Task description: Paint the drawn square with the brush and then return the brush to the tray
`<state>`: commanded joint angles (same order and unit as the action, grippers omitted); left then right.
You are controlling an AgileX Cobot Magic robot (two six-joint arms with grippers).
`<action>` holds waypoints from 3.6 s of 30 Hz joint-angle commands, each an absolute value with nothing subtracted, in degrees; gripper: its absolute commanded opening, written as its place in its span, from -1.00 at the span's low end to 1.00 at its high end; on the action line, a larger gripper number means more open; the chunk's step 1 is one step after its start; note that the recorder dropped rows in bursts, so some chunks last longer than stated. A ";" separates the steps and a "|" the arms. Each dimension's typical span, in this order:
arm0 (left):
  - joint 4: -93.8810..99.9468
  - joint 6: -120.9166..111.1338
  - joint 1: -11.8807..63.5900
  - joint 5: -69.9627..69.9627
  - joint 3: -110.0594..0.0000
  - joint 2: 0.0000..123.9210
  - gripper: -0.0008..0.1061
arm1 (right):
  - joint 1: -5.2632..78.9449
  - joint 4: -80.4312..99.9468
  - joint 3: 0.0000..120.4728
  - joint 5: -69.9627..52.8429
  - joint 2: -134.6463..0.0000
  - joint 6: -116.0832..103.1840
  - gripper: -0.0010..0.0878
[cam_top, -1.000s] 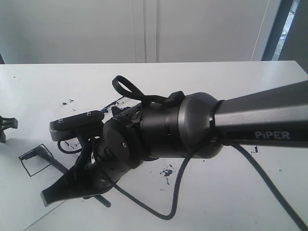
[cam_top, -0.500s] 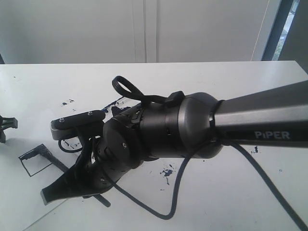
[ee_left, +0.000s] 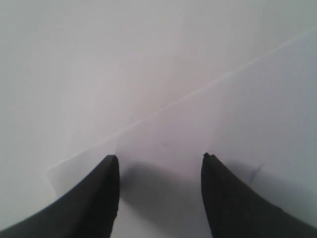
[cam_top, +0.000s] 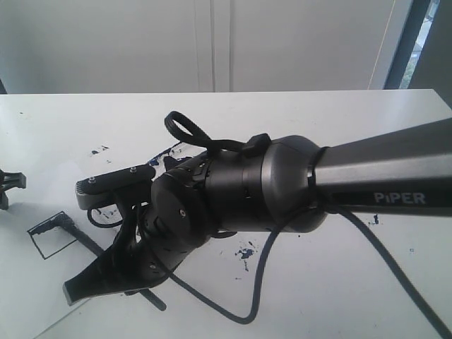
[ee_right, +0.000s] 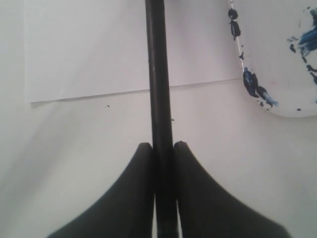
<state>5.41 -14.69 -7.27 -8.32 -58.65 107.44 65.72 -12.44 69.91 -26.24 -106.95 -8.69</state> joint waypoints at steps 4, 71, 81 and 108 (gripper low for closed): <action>5.41 -14.69 -7.27 -8.32 -58.65 107.44 0.05 | 65.74 -14.90 69.91 -26.72 -105.67 -5.67 -0.98; 5.41 -14.69 -7.27 -8.68 -58.65 107.44 0.05 | 65.74 -15.56 70.18 -23.49 -104.07 -5.52 -0.98; 5.41 -14.69 -7.27 -8.82 -58.65 107.44 0.05 | 65.89 -15.56 70.18 -26.72 -98.96 -5.52 -0.98; 5.41 -14.58 -7.27 -9.09 -58.65 107.44 0.05 | 69.57 -7.31 69.82 -23.12 -105.79 -10.26 -0.98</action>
<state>5.41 -14.58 -7.27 -9.09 -58.65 107.44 69.57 -7.31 69.82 -23.12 -105.79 -10.26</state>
